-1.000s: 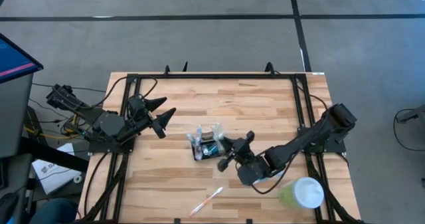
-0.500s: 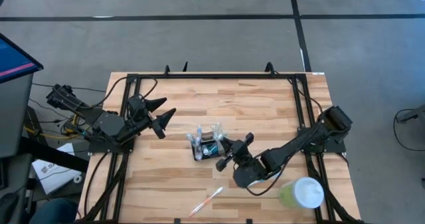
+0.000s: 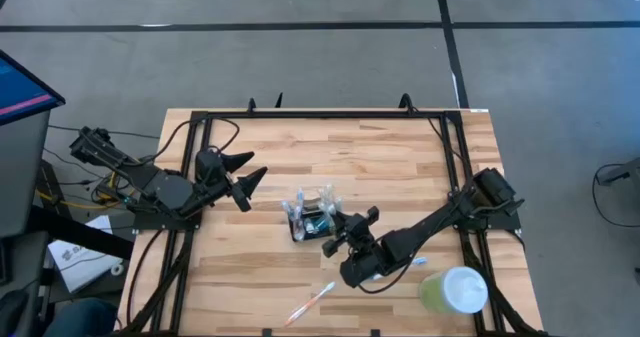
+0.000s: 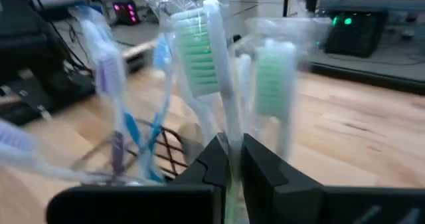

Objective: Pick & Place toothbrushing station
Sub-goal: Put the green toothbrush into the bottom right section of the mesh organizer, then put the orange toothbrush into the top right section of the mesh organizer

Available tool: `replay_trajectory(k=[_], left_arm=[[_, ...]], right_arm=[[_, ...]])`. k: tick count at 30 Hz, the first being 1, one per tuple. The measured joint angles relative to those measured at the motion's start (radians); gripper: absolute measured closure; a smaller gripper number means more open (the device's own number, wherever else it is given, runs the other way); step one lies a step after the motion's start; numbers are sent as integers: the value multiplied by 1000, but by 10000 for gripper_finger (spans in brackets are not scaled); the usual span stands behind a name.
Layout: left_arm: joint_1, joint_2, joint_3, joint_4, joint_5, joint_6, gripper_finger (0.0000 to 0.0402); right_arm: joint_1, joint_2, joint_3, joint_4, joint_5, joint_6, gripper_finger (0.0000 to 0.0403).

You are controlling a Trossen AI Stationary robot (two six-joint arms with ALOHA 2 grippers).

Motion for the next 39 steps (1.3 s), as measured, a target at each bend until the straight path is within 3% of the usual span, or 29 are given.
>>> replay_trajectory(k=[5,9,16,21,28,31,35,39], left_arm=[[0,0,0,1,0,0,100],[0,0,0,1,-1,0,101],[0,0,0,0,-2,1,101],[0,0,0,1,-2,1,100],[0,0,0,-5,0,1,100],[0,0,-1,-8,45,2,100],[0,4,-1,-6,116,-10,100],[3,10,-2,-1,133,-107,106]], right_arm=[[-6,46,2,-19,-45,81,387],[-3,76,5,-12,-20,144,384],[1,75,2,-17,-95,140,343],[0,47,2,-12,-181,141,289],[1,-51,1,-11,-206,147,162],[1,-104,1,-36,-218,147,117],[0,-188,1,-34,-279,113,85],[1,-273,1,-16,-348,64,77]])
